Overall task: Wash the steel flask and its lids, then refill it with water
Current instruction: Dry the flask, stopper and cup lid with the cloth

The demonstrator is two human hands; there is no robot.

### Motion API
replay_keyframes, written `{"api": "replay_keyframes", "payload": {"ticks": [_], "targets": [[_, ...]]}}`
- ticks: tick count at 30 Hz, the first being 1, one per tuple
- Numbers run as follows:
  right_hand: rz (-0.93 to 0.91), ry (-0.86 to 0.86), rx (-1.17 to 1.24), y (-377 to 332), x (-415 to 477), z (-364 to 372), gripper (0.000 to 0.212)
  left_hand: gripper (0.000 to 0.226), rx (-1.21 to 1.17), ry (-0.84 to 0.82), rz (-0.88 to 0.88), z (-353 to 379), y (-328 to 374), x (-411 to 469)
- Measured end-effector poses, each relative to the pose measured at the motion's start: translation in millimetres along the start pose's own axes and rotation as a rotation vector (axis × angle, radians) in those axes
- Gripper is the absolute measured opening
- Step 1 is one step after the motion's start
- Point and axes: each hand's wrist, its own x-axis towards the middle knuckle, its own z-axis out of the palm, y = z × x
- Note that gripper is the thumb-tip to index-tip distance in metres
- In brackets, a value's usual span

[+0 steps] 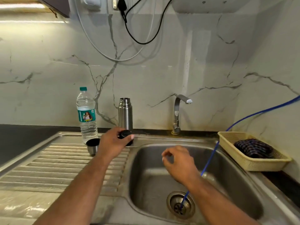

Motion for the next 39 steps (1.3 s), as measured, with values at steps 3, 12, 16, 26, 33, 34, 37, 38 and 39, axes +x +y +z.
{"api": "replay_keyframes", "payload": {"ticks": [3,12,16,26,33,34,37,38,39], "targets": [[-0.108,-0.128,0.001,6,-1,5,0.010,0.041,0.019,0.043,-0.080,-25,-21,13],[-0.163,-0.212,-0.001,10,4,9,0.009,0.036,0.040,-0.008,-0.259,-46,-62,14],[-0.154,-0.243,0.019,8,2,6,0.009,0.042,0.024,-0.063,-0.289,-42,-73,15],[-0.145,-0.152,0.028,10,-13,-1,0.008,0.045,0.030,0.070,-0.242,-34,-59,-7],[-0.086,-0.082,-0.122,9,-23,-9,0.016,0.029,0.151,0.187,0.168,-14,-4,-67],[-0.081,-0.081,-0.147,8,-25,-10,0.018,0.028,0.154,0.149,0.182,-9,1,-79],[-0.072,-0.089,-0.224,3,-31,-12,0.022,0.024,0.170,0.068,0.258,5,6,-104],[-0.068,-0.106,-0.245,0,-32,-12,0.023,0.024,0.203,0.048,0.291,8,6,-107],[-0.067,-0.128,-0.269,-3,-34,-9,0.023,0.023,0.235,0.029,0.316,10,6,-110]]}}
